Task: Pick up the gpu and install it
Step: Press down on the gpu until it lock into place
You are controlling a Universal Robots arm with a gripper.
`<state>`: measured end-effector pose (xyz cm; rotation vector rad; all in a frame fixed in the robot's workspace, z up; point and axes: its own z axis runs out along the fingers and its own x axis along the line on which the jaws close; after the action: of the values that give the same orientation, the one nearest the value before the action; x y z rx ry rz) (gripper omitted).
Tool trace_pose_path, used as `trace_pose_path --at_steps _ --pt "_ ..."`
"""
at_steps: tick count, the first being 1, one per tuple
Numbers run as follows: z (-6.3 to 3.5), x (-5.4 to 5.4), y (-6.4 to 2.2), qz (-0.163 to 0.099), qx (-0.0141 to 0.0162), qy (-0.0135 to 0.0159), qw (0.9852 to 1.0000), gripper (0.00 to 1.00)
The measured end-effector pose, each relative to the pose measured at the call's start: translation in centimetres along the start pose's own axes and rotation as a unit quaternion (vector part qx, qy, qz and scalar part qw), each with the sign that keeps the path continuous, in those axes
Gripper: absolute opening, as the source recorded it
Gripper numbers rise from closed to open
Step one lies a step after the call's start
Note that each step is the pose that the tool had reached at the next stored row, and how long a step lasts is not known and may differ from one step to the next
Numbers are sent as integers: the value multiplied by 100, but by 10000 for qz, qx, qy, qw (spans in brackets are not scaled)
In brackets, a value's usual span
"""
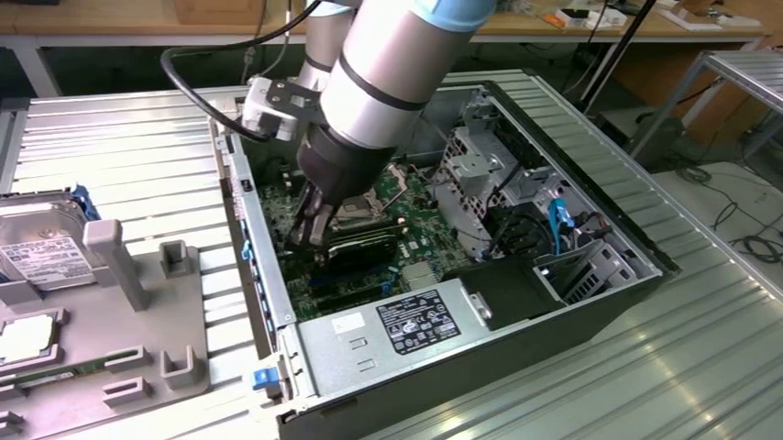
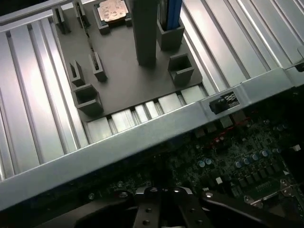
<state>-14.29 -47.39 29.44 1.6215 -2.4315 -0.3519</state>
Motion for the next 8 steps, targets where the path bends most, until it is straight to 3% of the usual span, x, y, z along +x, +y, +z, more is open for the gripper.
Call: trace_pose_path --at_steps 2,8 --pt "-9 -35 -33 2 -1 -2 10000 11" --pt "-11 -20 17 4 -6 2 10000 11"
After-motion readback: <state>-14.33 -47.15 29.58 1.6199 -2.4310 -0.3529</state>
